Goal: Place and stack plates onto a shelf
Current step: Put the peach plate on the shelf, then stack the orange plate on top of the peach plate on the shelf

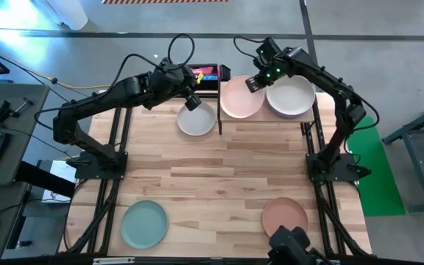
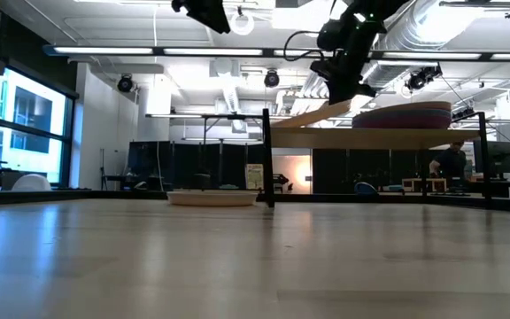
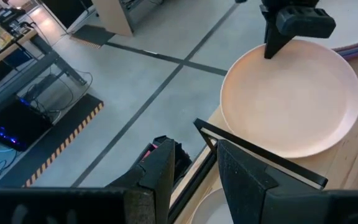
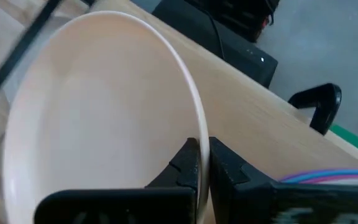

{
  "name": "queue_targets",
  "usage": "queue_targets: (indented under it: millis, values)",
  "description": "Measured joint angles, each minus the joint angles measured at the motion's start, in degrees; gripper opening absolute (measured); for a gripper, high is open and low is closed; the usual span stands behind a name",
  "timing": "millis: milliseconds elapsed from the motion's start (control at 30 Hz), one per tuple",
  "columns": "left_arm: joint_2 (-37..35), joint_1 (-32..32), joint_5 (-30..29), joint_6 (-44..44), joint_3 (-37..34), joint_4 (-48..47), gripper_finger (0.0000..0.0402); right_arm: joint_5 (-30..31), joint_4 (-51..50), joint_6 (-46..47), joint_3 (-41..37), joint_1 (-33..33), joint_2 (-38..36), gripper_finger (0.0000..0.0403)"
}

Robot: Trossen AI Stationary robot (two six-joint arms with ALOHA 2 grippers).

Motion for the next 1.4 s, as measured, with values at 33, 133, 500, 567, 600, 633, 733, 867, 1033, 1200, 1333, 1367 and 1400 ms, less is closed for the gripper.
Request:
queue_targets:
  millis: [33,133,500,567,600,633,733,867,1033,1200,1333,1367,1400]
  values:
    - [0.00,0.00,0.00,0.00,0.00,0.00,0.0111,0.04,-0.44,-0.01,0.00,-0.10,0.26,0.0001]
    - [0.00,0.00,0.00,-0.01,0.00,0.01,0.0111,0.08,-1.84,-0.43,0.00,-0.25,1.34,0.0000]
    - [0.02,0.00,-0.02,-0.02,0.00,0.01,0.0111,1.71,-2.16,-1.07,0.00,-0.35,2.27,0.0045]
    - [0.02,0.00,-0.02,-0.01,0.00,0.02,0.0111,2.25,-2.14,-1.07,0.00,-0.35,2.28,0.0056]
    - [0.02,0.00,-0.02,0.00,0.00,0.02,0.0111,2.79,-2.04,-1.09,0.00,-0.35,2.26,0.0061]
    - [0.02,0.00,-0.02,0.00,0.00,0.02,0.0111,3.25,-1.82,-1.09,0.00,-0.35,2.26,0.0065]
    - [0.02,0.00,-0.02,0.02,0.00,0.00,0.0111,2.58,-0.58,-1.25,0.00,-0.37,2.19,0.0071]
    - [0.02,0.00,-0.01,1.11,0.00,-1.38,0.0111,0.73,-0.61,-1.14,0.00,-0.44,0.92,0.0071]
    - [0.35,1.11,1.87,1.03,0.00,-7.60,0.0111,-2.33,-1.27,0.37,0.00,0.04,-1.54,0.0071]
    - [0.61,3.03,5.46,0.49,-1.87,-12.56,0.0111,-5.56,-1.34,2.98,0.00,1.67,-4.85,0.0071]
    - [0.76,4.32,9.79,1.16,-5.52,-14.17,0.0111,-5.64,-1.25,4.34,0.00,4.77,-7.88,0.0071]
    - [0.66,4.64,10.68,2.03,-6.76,-13.87,0.0111,-5.60,-1.03,4.95,0.00,5.74,-8.50,0.0071]
    - [0.59,4.94,11.53,2.70,-8.14,-13.62,0.0111,-5.51,-0.84,5.65,0.00,6.78,-9.18,0.0071]
